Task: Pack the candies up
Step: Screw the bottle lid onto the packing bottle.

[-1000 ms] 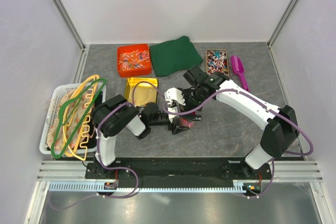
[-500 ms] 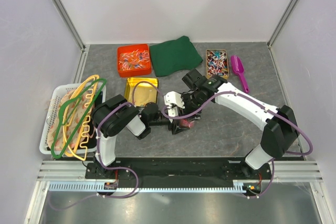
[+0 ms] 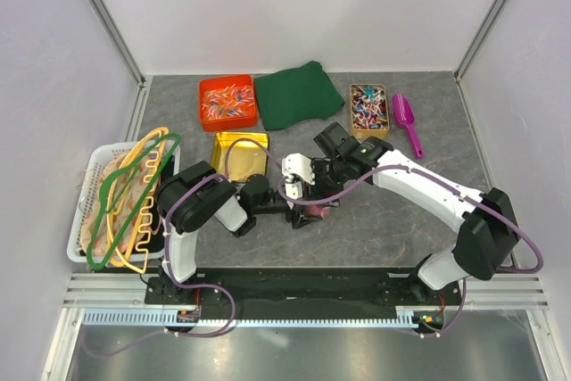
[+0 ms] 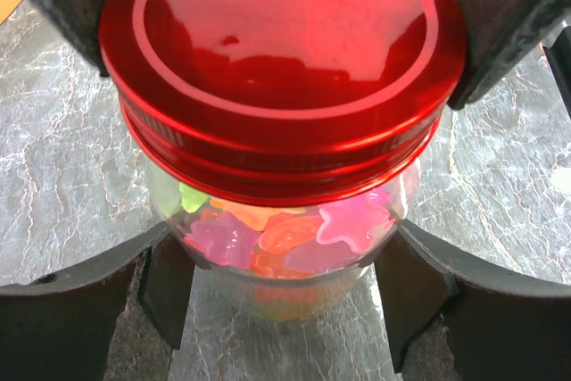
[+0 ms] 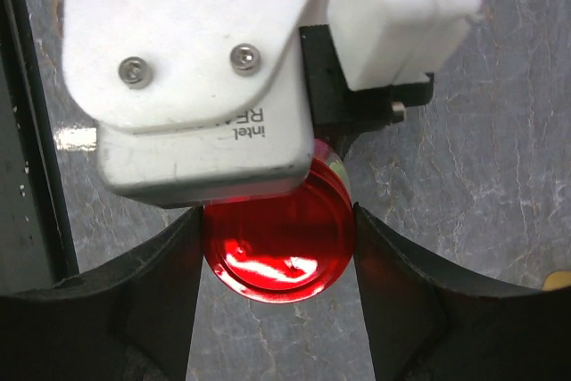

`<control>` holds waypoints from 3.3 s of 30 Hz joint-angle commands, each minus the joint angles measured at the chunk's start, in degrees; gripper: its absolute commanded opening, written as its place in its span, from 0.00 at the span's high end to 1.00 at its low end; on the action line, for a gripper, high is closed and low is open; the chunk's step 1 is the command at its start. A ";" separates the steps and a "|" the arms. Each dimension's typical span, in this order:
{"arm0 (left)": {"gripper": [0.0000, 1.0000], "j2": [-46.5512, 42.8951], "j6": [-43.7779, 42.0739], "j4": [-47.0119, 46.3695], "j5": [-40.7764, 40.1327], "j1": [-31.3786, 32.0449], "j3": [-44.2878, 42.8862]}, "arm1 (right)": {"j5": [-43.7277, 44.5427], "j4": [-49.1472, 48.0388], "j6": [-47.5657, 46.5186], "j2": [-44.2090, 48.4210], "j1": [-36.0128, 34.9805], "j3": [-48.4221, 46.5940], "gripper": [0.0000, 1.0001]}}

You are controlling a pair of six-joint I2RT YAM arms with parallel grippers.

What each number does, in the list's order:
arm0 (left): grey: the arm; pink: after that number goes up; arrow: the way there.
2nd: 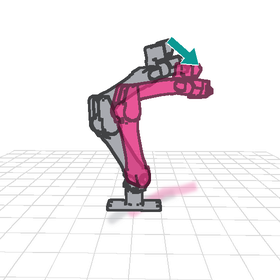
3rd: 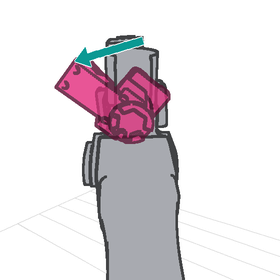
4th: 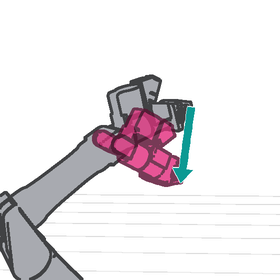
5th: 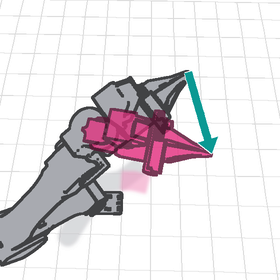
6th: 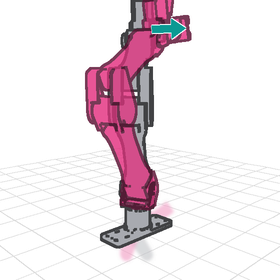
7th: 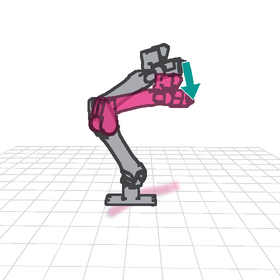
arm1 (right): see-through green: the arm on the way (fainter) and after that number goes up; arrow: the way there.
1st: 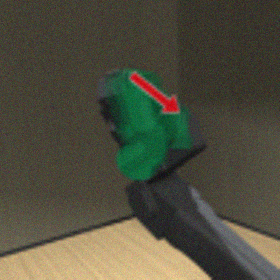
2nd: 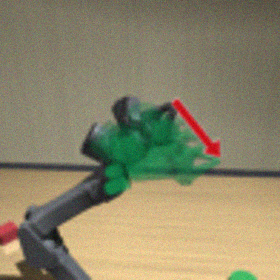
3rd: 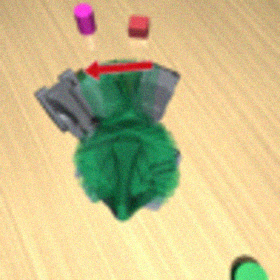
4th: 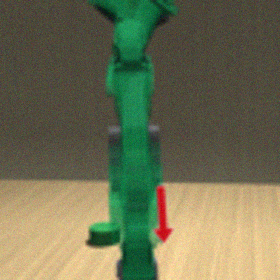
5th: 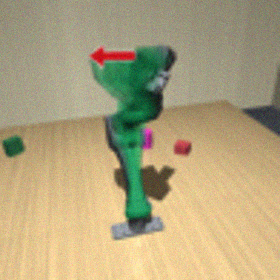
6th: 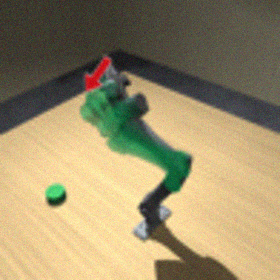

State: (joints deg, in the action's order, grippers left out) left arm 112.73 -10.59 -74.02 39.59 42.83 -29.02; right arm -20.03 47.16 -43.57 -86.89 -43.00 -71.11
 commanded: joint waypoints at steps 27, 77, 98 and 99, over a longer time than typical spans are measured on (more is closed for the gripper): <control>0.50 0.39 -2.95 -0.16 -1.54 -0.11 -0.16 | 5.88 -12.53 26.44 5.94 -2.87 8.01 0.02; 0.50 0.39 -3.21 0.81 -1.27 -0.20 -0.52 | 2.37 10.41 -16.90 -3.99 -1.29 -8.34 0.21; 0.50 0.39 -3.21 0.98 -1.36 -0.20 -0.60 | 3.60 1.98 -0.23 -1.26 -1.56 -1.32 0.54; 0.50 0.39 -3.30 0.98 -1.45 -0.11 -0.60 | 3.94 0.06 2.06 -0.91 -1.64 -0.70 0.54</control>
State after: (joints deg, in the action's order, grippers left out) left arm 112.73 -10.87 -74.06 39.38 42.35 -28.99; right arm -15.57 52.73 -51.79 -89.32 -44.38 -75.07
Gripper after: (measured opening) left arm 0.782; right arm 0.681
